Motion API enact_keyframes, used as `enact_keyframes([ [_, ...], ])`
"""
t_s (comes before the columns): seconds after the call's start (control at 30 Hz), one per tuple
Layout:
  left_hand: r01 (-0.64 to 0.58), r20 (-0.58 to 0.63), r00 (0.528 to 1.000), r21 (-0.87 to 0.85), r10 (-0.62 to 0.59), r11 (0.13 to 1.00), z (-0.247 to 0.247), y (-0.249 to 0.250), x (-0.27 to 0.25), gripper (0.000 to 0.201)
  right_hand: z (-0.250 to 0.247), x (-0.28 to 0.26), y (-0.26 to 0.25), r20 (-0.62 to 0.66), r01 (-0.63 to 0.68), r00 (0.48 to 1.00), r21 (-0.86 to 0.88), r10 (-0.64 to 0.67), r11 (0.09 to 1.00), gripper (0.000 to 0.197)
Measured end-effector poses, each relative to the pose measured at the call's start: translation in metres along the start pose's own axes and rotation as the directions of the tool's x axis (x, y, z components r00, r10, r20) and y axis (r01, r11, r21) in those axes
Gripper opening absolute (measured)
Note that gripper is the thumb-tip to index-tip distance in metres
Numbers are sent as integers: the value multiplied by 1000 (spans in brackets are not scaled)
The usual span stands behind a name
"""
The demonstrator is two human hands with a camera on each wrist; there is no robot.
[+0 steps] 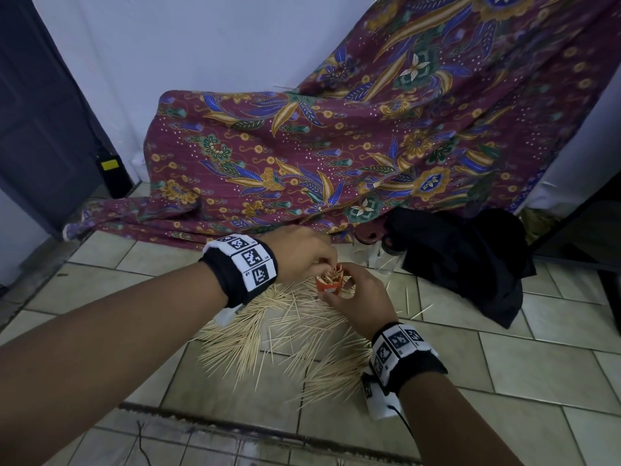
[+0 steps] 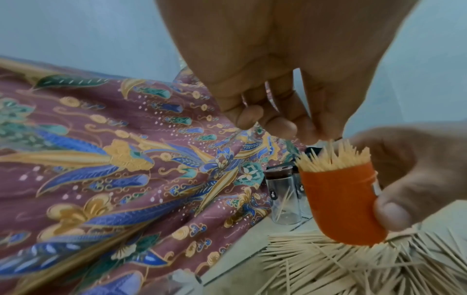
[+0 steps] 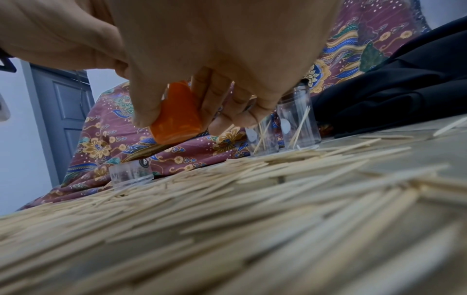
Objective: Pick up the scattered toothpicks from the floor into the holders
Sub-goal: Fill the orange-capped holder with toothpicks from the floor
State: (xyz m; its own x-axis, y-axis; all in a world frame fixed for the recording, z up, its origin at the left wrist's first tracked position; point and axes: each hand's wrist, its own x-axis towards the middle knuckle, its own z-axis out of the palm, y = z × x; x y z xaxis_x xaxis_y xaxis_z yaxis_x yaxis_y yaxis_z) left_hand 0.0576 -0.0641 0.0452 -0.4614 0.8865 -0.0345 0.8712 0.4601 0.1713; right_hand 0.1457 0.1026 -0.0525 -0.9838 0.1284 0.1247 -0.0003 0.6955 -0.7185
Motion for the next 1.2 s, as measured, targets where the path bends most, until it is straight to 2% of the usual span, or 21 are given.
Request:
enact_keyframes([
  [0.07,60,-6,998,-29,-60,998,4,-1,1,18,1,0,0,5,-2,1000,-8,2,1000,51],
  [0.13,73,-6,997,21,-73,997,11,-2,2,21,0,0,0,6,-3,1000,-11,3,1000,51],
  [0.23,73,-97,993,30,-69,997,14,-5,0,33,-1,-1,0,-7,8,1000,-2,-8,1000,50],
  [0.3,83,-97,992,-16,-84,996,13,-7,-5,46,-1,-1,0,-13,12,1000,-2,-12,1000,49],
  [0.37,83,48,995,-2,-82,997,14,-5,-13,58,-1,-1,-1,-14,9,1000,4,-9,1000,46],
  [0.43,55,235,970,59,-67,997,21,-3,-19,65,-1,-2,-1,-25,22,999,2,-22,1000,43],
  [0.5,32,307,950,75,-54,997,29,-2,-24,69,-1,-2,0,-32,41,999,1,-41,999,40],
  [0.67,9,163,986,70,-20,998,30,-5,-27,73,0,-2,-1,-33,38,999,9,-38,999,46],
  [0.8,-29,238,971,101,4,994,34,3,-27,69,1,-3,-1,-30,56,998,13,-56,998,40],
  [0.93,-2,123,992,64,-6,998,33,-2,-27,66,1,-4,-2,-41,50,998,15,-49,999,40],
  [1.13,39,112,993,-12,-37,999,32,-4,-19,71,1,-4,-5,-9,40,999,-19,-40,999,44],
  [1.2,40,101,994,-29,-37,999,29,-3,-14,64,2,-3,-5,3,38,999,-22,-38,999,45],
])
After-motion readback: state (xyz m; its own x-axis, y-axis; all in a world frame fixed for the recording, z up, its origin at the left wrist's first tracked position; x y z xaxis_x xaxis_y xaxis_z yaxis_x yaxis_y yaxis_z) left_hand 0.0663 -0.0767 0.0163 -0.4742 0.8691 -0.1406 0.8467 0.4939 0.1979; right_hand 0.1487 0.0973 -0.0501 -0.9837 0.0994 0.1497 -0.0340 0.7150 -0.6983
